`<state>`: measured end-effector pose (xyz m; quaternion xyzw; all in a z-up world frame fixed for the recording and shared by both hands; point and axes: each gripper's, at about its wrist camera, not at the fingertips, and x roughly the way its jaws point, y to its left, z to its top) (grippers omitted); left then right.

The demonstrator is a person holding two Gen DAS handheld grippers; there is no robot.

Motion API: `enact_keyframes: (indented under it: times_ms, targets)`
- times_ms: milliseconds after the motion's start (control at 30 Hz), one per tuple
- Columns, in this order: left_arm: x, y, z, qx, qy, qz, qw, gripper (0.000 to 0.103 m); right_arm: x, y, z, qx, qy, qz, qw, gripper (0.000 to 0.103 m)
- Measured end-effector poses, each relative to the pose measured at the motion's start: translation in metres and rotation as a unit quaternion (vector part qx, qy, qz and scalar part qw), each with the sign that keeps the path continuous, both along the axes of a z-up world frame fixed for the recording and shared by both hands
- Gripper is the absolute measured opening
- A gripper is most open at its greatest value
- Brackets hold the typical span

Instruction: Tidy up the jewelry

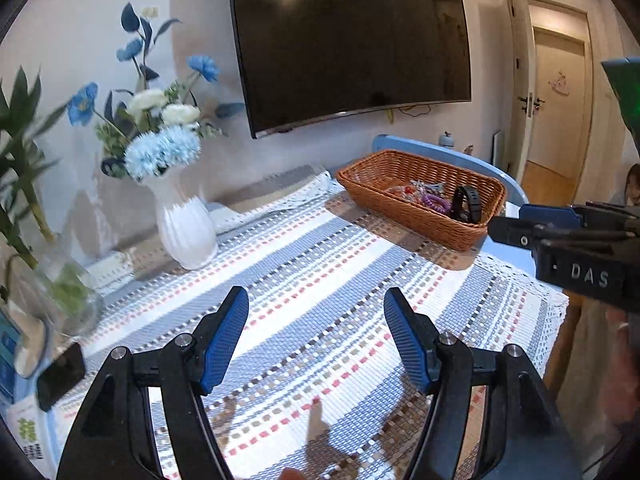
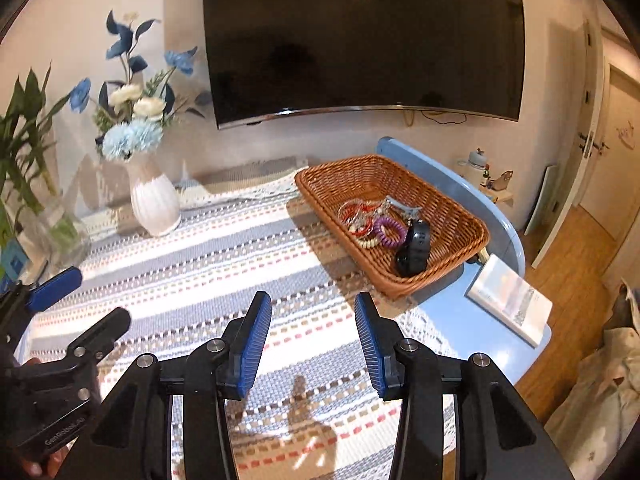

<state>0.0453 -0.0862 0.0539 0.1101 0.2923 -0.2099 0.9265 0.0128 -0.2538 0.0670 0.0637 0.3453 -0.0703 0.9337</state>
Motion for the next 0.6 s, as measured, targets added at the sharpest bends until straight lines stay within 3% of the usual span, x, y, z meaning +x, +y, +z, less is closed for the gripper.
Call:
enact_keyframes:
  times_ms: [300,433,600]
  targets:
    - [0.019,0.002,-0.028,-0.011,0.033,-0.003,0.9994,0.071,0.009,0.001,-0.023,-0.005,0.028,-0.010,1.000,0.044]
    - [0.018,0.005,-0.027,-0.014,0.041,0.008,0.9990,0.071,0.016,0.003,-0.030,0.000,0.036,-0.005,0.999,0.044]
    - [0.017,0.018,-0.021,-0.015,0.080,0.041,0.9958,0.071,0.018,0.005,-0.034,0.002,0.041,0.001,0.999,0.044]
